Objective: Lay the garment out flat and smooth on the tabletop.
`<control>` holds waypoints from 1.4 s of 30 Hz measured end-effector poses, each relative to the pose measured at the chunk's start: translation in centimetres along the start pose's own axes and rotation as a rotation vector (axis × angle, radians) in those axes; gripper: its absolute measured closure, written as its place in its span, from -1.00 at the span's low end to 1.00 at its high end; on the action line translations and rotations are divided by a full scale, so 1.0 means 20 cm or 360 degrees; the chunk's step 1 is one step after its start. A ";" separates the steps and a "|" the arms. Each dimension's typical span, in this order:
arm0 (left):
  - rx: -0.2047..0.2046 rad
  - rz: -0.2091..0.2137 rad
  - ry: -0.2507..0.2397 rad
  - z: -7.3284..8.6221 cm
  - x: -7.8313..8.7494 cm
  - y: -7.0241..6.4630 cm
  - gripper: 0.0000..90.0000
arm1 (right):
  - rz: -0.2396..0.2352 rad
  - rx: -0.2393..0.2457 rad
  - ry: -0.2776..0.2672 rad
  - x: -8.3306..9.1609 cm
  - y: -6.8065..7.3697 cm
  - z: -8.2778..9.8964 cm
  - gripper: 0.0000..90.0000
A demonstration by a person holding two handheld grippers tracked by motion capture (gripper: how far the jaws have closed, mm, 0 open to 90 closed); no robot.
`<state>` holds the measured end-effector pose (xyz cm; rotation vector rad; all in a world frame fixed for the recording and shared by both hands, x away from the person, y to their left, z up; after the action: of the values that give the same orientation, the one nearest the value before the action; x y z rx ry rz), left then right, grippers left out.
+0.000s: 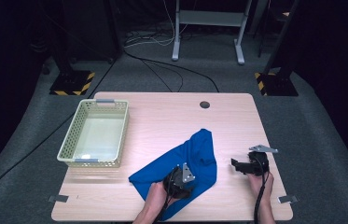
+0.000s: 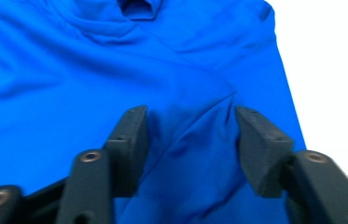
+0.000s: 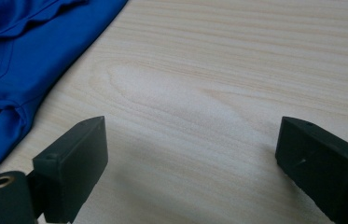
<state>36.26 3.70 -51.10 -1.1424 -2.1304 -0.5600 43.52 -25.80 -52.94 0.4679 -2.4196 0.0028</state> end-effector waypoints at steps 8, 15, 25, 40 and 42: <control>-0.0099 0.0013 -0.0019 -0.03 0.01 -0.02 0.71 | 0.0012 0.0008 -0.0003 0.00 0.00 0.00 -0.75; -0.0137 0.0026 0.0005 -0.02 0.01 -0.04 0.95 | 0.0018 0.0016 -0.0006 0.00 0.00 0.00 -0.73; -0.0074 -0.0047 -0.0039 -0.05 0.08 0.05 0.96 | -0.0005 0.0041 -0.0012 0.00 0.01 -0.01 -0.73; -0.0034 -0.0140 -0.0090 -0.14 0.12 0.23 0.97 | 0.0007 0.0040 0.0002 -0.02 0.01 -0.02 -0.71; -0.0021 -0.0143 -0.0103 -0.15 0.13 0.25 0.97 | 0.0016 0.0042 0.0005 -0.02 0.01 -0.02 -0.71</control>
<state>40.53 5.99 -46.87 -1.0896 -2.2457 -0.5858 43.99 -25.49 -52.94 0.4674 -2.4215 0.0401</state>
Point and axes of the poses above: each handheld gripper's, and its own axes: x roughly backward along the jaws, z roughly out of its underside, y roughly to its left, the point moved 3 cm from there along -x, roughly forward along the jaws, and after that the axes turned 4 degrees about -y, right-handed, at the moved point
